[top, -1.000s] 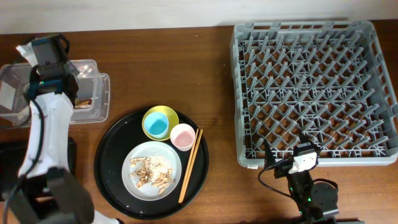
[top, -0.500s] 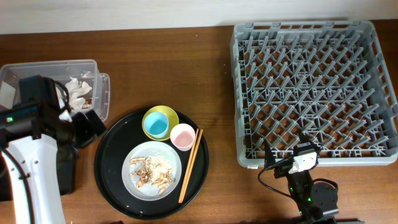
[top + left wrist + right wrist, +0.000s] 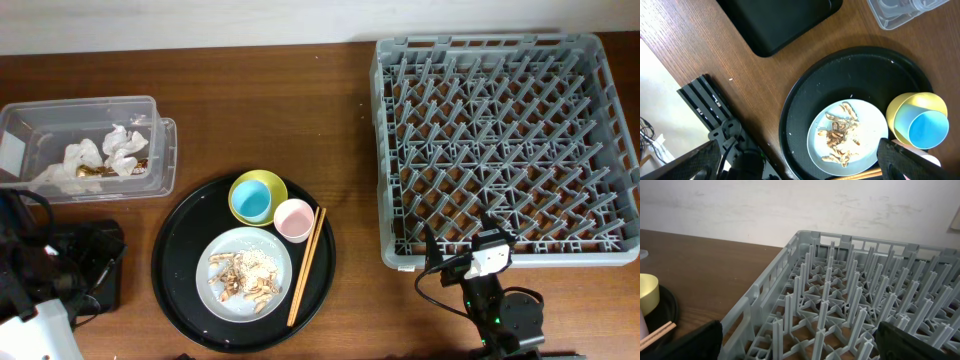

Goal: Sort waste into correct bins and load items into the dishwasher rack
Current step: 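Reach the right gripper to the pink cup and grasp it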

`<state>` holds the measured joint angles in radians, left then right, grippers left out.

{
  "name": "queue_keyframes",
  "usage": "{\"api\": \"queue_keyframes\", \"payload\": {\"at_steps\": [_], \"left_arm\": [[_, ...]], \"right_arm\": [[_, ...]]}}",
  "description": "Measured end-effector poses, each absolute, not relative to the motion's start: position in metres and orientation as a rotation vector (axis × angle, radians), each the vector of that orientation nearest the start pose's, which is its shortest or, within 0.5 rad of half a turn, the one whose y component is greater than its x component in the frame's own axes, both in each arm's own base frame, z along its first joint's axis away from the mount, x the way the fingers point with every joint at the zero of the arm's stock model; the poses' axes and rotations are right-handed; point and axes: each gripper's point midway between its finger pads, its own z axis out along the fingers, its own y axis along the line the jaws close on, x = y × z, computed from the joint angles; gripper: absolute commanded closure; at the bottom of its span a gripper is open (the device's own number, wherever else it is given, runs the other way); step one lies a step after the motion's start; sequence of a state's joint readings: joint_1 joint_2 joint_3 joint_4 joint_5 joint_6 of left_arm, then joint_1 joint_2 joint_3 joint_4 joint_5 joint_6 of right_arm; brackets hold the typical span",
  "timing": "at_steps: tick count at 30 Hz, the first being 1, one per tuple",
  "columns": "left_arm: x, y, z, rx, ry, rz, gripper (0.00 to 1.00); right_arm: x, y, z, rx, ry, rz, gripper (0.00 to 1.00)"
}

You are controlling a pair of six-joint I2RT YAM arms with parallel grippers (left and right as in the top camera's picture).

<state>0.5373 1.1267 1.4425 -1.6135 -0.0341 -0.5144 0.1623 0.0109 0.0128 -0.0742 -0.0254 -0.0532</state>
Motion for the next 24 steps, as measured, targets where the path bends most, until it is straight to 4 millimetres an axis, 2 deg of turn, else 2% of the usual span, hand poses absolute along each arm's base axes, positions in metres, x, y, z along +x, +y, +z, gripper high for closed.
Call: {"api": "queue_keyframes", "payload": {"at_steps": [4,5,6,7,8,10,12,14,15,17,18,19,20,21,22,23,24], "left_arm": [[0.158,0.101,0.248,-1.45,2.475,0.053,0.01],[0.158,0.101,0.248,-1.45,2.475,0.053,0.01],[0.157,0.101,0.248,-1.451,2.477,0.053,0.01],[0.157,0.101,0.248,-1.452,2.477,0.054,0.01],[0.157,0.101,0.248,-1.452,2.476,0.053,0.01],[0.157,0.101,0.248,-1.452,2.476,0.053,0.01],[0.157,0.101,0.248,-1.453,2.477,0.054,0.01],[0.157,0.101,0.248,-1.453,2.477,0.054,0.01],[0.157,0.101,0.248,-1.453,2.478,0.054,0.01],[0.158,0.101,0.248,-1.452,2.476,0.053,0.01],[0.157,0.101,0.247,-1.455,2.48,0.054,0.01],[0.157,0.101,0.247,-1.457,2.48,0.053,0.01],[0.156,0.101,0.247,-1.457,2.481,0.054,0.01],[0.156,0.101,0.247,-1.46,2.48,0.054,0.01],[0.156,0.101,0.246,-1.461,2.481,0.054,0.01],[0.157,0.101,0.247,-1.46,2.48,0.054,0.01],[0.156,0.101,0.246,-1.461,2.481,0.054,0.01]], "right_arm": [[0.242,0.046,0.161,-0.197,1.623,0.124,0.02],[0.239,0.06,0.174,-0.207,1.573,0.235,0.02],[0.227,0.089,0.194,-0.241,1.501,0.498,0.02],[0.213,0.109,0.209,-0.28,1.452,0.685,0.02],[0.191,0.132,0.22,-0.324,1.437,0.942,0.02],[0.168,0.148,0.238,-0.266,1.443,1.28,0.02],[0.165,0.138,0.269,-0.143,1.34,1.392,0.02],[0.175,0.123,0.284,0.015,1.282,1.415,0.02],[0.179,0.114,0.3,0.07,1.249,1.378,0.02],[0.193,0.11,0.306,0.133,1.385,1.274,0.02],[0.204,0.109,0.318,0.135,1.491,1.172,0.02],[0.212,0.112,0.318,0.119,1.621,1.104,0.02],[0.228,0.12,0.334,0.026,1.763,1.013,0.02],[0.231,0.123,0.335,-0.002,1.834,0.988,0.02],[0.232,0.128,0.334,-0.059,1.976,0.943,0.02],[0.24,0.141,0.344,-0.176,2.058,0.905,0.02],[0.24,0.153,0.335,-0.279,2.178,0.866,0.02]]}}
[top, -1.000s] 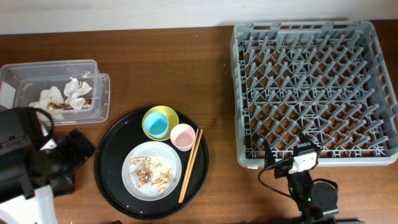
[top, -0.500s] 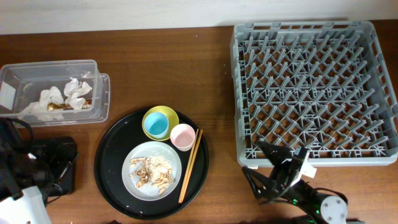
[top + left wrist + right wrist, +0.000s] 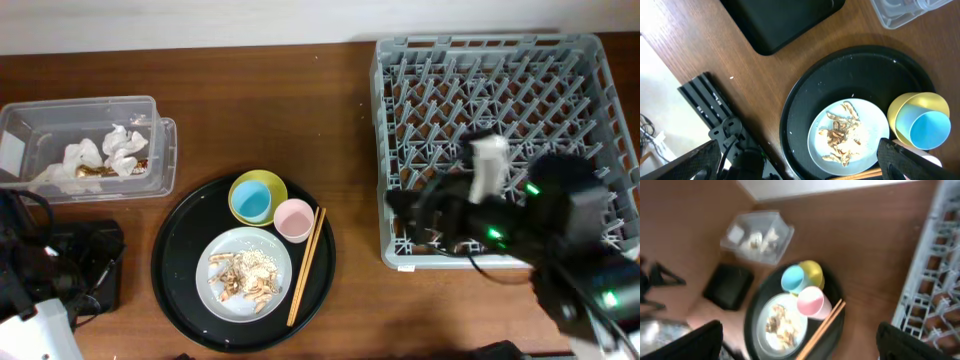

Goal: Sort waste into correct bins and load items into the dishwasher rack
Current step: 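Reach the right gripper to the pink cup and grasp it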

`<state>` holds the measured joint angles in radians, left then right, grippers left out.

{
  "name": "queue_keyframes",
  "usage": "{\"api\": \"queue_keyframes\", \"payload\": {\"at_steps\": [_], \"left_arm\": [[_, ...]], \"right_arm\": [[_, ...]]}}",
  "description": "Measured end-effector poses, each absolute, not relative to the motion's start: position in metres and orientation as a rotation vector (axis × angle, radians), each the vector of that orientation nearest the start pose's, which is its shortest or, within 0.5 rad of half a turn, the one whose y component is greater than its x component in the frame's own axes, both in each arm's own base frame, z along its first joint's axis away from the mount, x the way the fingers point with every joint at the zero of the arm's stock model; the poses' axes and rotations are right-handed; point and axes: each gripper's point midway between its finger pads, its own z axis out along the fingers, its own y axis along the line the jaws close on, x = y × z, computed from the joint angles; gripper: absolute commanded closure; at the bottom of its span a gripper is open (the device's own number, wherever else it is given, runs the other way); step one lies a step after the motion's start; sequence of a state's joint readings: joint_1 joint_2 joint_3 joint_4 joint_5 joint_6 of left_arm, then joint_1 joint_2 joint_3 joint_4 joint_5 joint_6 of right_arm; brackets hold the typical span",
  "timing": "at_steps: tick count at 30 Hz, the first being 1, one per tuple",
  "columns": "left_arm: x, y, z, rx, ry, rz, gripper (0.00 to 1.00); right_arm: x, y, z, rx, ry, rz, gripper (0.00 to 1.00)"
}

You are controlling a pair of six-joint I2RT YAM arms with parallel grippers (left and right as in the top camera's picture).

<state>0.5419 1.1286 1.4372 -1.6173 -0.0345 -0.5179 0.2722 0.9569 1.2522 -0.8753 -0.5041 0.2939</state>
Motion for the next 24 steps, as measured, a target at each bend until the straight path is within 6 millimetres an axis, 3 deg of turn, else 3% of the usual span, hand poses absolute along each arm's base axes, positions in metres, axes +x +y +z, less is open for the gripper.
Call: {"api": "queue_keyframes", "payload": {"at_steps": [2,4,6,9,10,12,13,14,15,17,20,24], "left_arm": [[0.156,0.101,0.246,-1.461,2.482,0.054,0.01],[0.157,0.101,0.246,-1.46,2.48,0.054,0.01],[0.156,0.101,0.246,-1.461,2.481,0.054,0.01],[0.157,0.101,0.246,-1.46,2.48,0.054,0.01],[0.157,0.101,0.246,-1.461,2.481,0.054,0.01],[0.157,0.101,0.246,-1.461,2.481,0.054,0.01],[0.157,0.101,0.246,-1.461,2.481,0.054,0.01],[0.157,0.101,0.246,-1.461,2.481,0.054,0.01],[0.157,0.101,0.246,-1.461,2.481,0.054,0.01],[0.157,0.101,0.246,-1.461,2.481,0.054,0.01],[0.157,0.101,0.246,-1.461,2.481,0.054,0.01],[0.157,0.101,0.246,-1.461,2.481,0.054,0.01]], "right_arm": [[0.249,0.187,0.311,-0.469,2.346,0.777,0.02],[0.254,0.238,0.277,-0.671,2.445,0.68,0.02],[0.253,0.275,0.229,-0.806,2.536,0.548,0.02],[0.264,0.311,0.17,-0.868,2.616,0.441,0.02],[0.271,0.331,0.162,-0.883,2.572,0.454,0.18],[0.264,0.355,0.158,-0.936,2.512,0.439,0.28],[0.259,0.363,0.148,-0.969,2.5,0.385,0.28],[0.26,0.366,0.138,-0.976,2.49,0.314,0.33],[0.263,0.366,0.113,-0.992,2.504,0.19,0.41],[0.27,0.361,0.094,-0.967,2.532,0.109,0.51],[0.271,0.36,0.087,-0.964,2.539,0.084,0.55],[0.271,0.359,0.075,-0.972,2.555,0.062,0.69]]}}
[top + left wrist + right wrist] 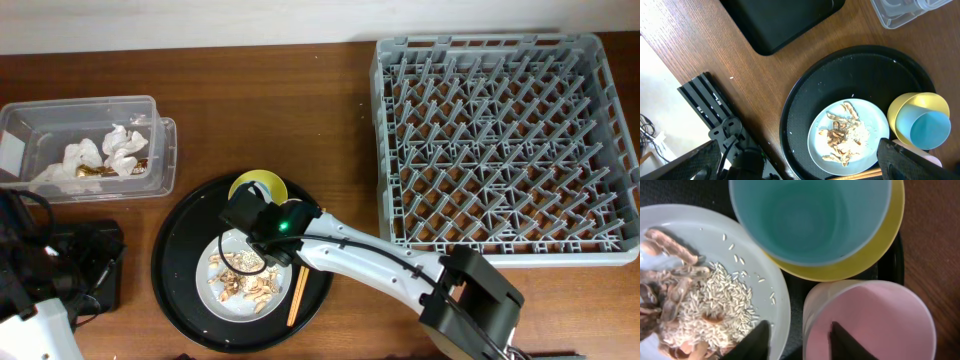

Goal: Sort waste into correct bins and load items into the dishwasher rack
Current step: 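Reach the right gripper to the pink cup and grasp it, then place the pink cup upright in the dishwasher rack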

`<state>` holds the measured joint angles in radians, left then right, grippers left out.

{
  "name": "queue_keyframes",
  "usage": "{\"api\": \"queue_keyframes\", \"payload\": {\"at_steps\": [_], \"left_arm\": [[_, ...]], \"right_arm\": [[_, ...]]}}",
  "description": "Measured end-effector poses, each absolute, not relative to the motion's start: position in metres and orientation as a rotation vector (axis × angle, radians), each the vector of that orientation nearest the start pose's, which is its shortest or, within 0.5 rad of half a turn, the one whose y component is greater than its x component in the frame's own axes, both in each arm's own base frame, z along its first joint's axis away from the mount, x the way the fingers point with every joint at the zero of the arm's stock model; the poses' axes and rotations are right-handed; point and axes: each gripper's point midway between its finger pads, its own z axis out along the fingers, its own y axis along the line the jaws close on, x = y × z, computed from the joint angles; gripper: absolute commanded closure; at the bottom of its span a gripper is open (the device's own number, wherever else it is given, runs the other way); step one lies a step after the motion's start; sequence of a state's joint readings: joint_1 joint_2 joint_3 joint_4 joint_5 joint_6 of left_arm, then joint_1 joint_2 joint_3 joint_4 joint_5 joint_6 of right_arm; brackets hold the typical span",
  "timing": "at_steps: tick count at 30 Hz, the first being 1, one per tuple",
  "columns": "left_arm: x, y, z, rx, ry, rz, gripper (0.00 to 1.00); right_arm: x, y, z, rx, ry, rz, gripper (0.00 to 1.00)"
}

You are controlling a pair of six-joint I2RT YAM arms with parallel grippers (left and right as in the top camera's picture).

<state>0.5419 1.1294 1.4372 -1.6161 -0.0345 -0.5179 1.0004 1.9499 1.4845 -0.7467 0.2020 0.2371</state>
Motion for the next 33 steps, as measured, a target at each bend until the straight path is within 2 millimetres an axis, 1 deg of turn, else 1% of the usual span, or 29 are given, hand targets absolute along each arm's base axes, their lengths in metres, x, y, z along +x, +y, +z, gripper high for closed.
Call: {"api": "queue_keyframes", "payload": {"at_steps": [1,3,4,5,8,9,10,12,13,14,15,16,17,18,19,20,21,22,23,24,25,26,27,28,29,30,31,33], "left_arm": [[0.157,0.101,0.246,-1.461,2.481,0.054,0.01],[0.157,0.101,0.246,-1.461,2.481,0.054,0.01],[0.157,0.101,0.246,-1.461,2.481,0.054,0.01],[0.157,0.101,0.246,-1.461,2.481,0.054,0.01],[0.157,0.101,0.246,-1.461,2.481,0.054,0.01],[0.157,0.101,0.246,-1.461,2.481,0.054,0.01],[0.157,0.101,0.246,-1.461,2.481,0.054,0.01],[0.157,0.101,0.246,-1.461,2.481,0.054,0.01],[0.157,0.101,0.246,-1.461,2.481,0.054,0.01],[0.157,0.101,0.246,-1.461,2.481,0.054,0.01],[0.157,0.101,0.246,-1.461,2.481,0.054,0.01],[0.156,0.101,0.246,-1.461,2.482,0.054,0.01],[0.157,0.101,0.246,-1.461,2.481,0.054,0.01],[0.157,0.101,0.246,-1.461,2.481,0.054,0.01],[0.156,0.101,0.246,-1.461,2.482,0.054,0.01],[0.157,0.101,0.246,-1.462,2.48,0.054,0.01],[0.156,0.101,0.246,-1.462,2.48,0.054,0.01],[0.156,0.101,0.246,-1.462,2.48,0.054,0.01],[0.157,0.101,0.246,-1.461,2.48,0.054,0.01],[0.156,0.101,0.246,-1.462,2.481,0.054,0.01],[0.157,0.101,0.246,-1.461,2.48,0.054,0.01],[0.156,0.101,0.246,-1.462,2.481,0.054,0.01],[0.156,0.101,0.246,-1.462,2.481,0.054,0.01],[0.156,0.101,0.246,-1.462,2.48,0.054,0.01],[0.156,0.101,0.246,-1.462,2.481,0.054,0.01],[0.156,0.101,0.246,-1.462,2.48,0.054,0.01],[0.156,0.101,0.246,-1.462,2.48,0.054,0.01],[0.156,0.101,0.246,-1.462,2.48,0.054,0.01]], "right_arm": [[0.271,0.359,0.074,-0.974,2.558,0.059,0.74],[0.27,0.358,0.067,-0.979,2.572,0.045,0.85],[0.27,0.358,0.067,-0.977,2.574,0.044,0.92],[0.27,0.357,0.067,-0.967,2.578,0.046,0.96],[0.268,0.355,0.067,-0.955,2.595,0.037,0.96],[0.267,0.352,0.07,-0.96,2.605,0.026,0.96],[0.269,0.348,0.082,-0.952,2.611,0.022,0.96],[0.28,0.342,0.124,-0.888,2.588,0.061,0.96],[0.305,0.324,0.191,-0.748,2.515,0.155,0.96],[0.315,0.313,0.223,-0.678,2.473,0.204,0.96],[0.329,0.291,0.256,-0.583,2.448,0.319,0.96],[0.341,0.268,0.274,-0.503,2.437,0.378,0.96],[0.372,0.209,0.293,-0.344,2.433,0.498,0.96],[0.385,0.18,0.294,-0.285,2.44,0.572,0.96],[0.399,0.141,0.292,-0.203,2.447,0.706,0.96],[0.41,0.106,0.285,-0.103,2.457,0.754,0.96],[0.416,0.078,0.271,-0.01,2.488,0.821,0.96],[0.416,0.076,0.268,-0.003,2.49,0.863,0.96],[0.426,0.059,0.25,0.055,2.504,0.935,0.96],[0.438,0.054,0.239,0.06,2.469,1.068,0.96],[0.446,0.051,0.229,0.07,2.446,1.161,0.96],[0.454,0.051,0.226,0.061,2.395,1.265,0.96],[0.459,0.052,0.218,0.071,2.357,1.394,0.96],[0.464,0.05,0.195,0.13,2.345,1.532,0.96],[0.467,0.048,0.181,0.169,2.337,1.603,0.96],[0.469,0.044,0.172,0.201,2.331,1.64,0.96],[0.47,0.037,0.168,0.229,2.314,1.66,0.96],[0.473,0.01,0.167,0.285,2.283,1.63,0.96]]}}
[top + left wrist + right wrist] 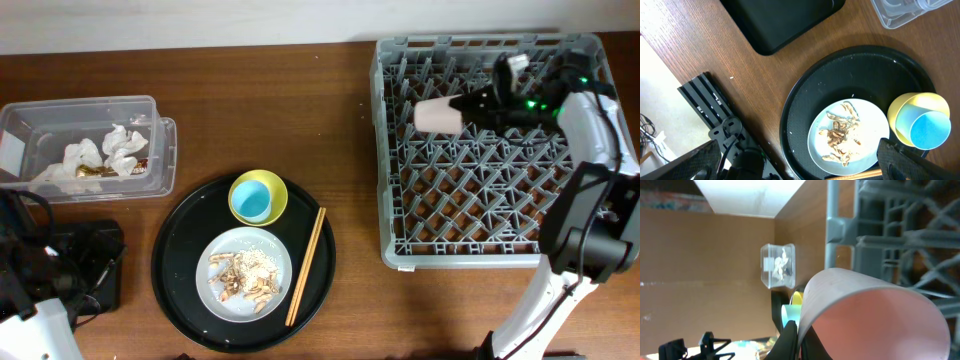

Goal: Sort waste into correct bins and load items into the dishwasher rack
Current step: 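Place the pink cup upright in the dishwasher rack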

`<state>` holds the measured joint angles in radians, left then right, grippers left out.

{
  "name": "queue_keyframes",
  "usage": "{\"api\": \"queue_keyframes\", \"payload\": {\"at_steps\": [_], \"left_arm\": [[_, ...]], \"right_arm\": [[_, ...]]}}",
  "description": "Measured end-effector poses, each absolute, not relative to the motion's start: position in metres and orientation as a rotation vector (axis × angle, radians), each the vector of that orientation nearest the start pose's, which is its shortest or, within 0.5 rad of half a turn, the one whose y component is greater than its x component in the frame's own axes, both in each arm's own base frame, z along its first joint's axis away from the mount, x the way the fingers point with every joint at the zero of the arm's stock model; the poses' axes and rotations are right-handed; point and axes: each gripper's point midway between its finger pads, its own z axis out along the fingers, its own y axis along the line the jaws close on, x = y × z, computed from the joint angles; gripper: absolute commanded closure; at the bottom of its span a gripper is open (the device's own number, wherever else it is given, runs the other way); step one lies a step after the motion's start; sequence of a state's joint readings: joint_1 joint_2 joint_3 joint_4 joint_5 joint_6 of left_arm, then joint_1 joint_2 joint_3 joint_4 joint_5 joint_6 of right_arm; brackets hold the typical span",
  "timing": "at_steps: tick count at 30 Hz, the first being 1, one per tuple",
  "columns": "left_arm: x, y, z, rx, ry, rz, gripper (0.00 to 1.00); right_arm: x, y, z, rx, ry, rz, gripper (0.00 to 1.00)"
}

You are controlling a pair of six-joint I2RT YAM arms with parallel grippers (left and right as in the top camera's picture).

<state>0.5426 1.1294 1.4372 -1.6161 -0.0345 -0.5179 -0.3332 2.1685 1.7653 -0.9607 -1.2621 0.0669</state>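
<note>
A pink cup point(437, 115) hangs tipped on its side over the back left of the grey dishwasher rack point(600, 243). My right gripper point(468, 106) is shut on its rim. In the right wrist view the pink cup point(875, 315) fills the frame, with the right gripper point(798, 330) pinching its wall. On the black tray point(180, 240) sit a blue cup inside a yellow bowl point(257, 197), a plate of food scraps point(248, 272) and chopsticks point(305, 265). My left gripper point(800, 167) stands open above the plate point(847, 131), holding nothing.
A clear bin point(85, 148) with crumpled paper waste sits at the far left. A black bin point(88, 262) lies in front of it by the left arm. The rack's upright prongs point(890, 240) stand close under the pink cup.
My right gripper was astride the pink cup's rim on the tray. Now it is shut on the cup and holds it sideways over the rack's back left. The left arm has not moved.
My right arm first rested at the rack's front edge. Then it was over the rack's front left, looking toward the tray. Then its fingers straddled the pink cup's rim beside the plate. Now the cup is off the tray and over the rack.
</note>
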Motion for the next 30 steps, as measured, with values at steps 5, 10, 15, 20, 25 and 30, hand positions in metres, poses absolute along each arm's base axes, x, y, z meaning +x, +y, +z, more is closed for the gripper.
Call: {"api": "queue_keyframes", "payload": {"at_steps": [5,10,15,20,25,30], "left_arm": [[0.157,0.101,0.246,-1.462,2.48,0.054,0.01],[0.156,0.101,0.246,-1.462,2.48,0.054,0.01],[0.157,0.101,0.246,-1.462,2.48,0.054,0.01],[0.156,0.101,0.246,-1.462,2.48,0.054,0.01],[0.157,0.101,0.246,-1.462,2.48,0.054,0.01],[0.157,0.101,0.246,-1.462,2.48,0.054,0.01]], "right_arm": [[0.462,-0.017,0.169,0.437,2.265,1.672,0.96],[0.45,-0.006,0.185,0.499,2.206,1.843,0.96],[0.442,0.001,0.153,0.514,2.246,1.833,0.95],[0.44,-0.02,0.142,0.578,2.252,1.773,0.87],[0.426,-0.066,0.12,0.755,2.418,1.5,0.78],[0.405,-0.094,0.236,0.587,2.478,0.872,0.77]]}}
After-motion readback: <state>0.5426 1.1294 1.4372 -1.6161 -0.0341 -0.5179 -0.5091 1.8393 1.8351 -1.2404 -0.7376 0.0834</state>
